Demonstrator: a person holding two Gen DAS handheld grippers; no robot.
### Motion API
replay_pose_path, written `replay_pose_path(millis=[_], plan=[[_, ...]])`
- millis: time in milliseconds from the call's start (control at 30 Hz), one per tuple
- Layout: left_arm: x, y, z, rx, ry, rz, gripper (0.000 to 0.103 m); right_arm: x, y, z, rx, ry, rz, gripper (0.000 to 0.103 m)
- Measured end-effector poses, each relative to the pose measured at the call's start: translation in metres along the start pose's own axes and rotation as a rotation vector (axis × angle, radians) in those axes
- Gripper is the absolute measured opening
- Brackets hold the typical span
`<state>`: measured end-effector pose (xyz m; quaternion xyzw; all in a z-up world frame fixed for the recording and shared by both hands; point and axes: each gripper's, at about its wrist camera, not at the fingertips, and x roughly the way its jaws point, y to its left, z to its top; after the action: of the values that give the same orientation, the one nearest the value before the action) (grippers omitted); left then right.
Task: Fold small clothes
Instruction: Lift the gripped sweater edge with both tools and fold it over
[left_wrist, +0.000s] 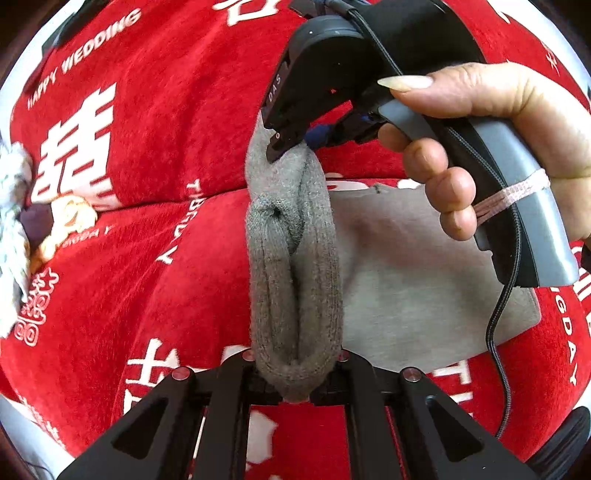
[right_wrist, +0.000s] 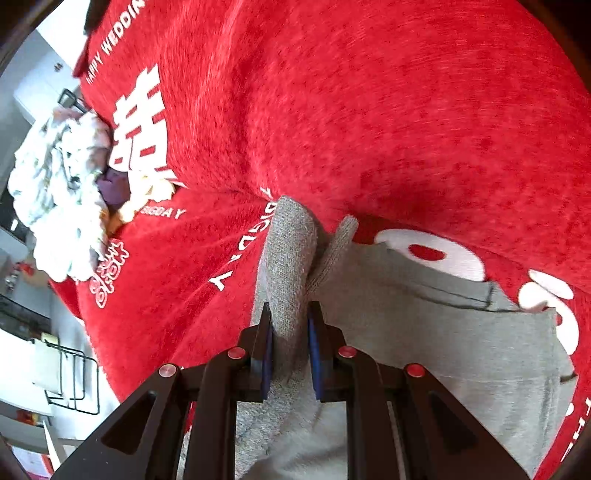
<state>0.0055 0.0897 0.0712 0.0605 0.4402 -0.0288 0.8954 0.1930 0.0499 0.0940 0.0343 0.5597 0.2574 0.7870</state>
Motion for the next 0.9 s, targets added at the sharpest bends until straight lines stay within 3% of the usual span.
replay_pose_path(millis=[500, 900], plan=[[0.001, -0.135, 0.015, 0.212, 0.018, 0.097, 0.009, -0.07, -0.126, -0.045, 0.118, -0.103, 0.134, 0.017], [0.002, -0.208, 0.019, 0.314, 0.032, 0.066, 0.009, -0.109, -0.203, -0.081, 0.191, -0.182, 0.202, 0.017]])
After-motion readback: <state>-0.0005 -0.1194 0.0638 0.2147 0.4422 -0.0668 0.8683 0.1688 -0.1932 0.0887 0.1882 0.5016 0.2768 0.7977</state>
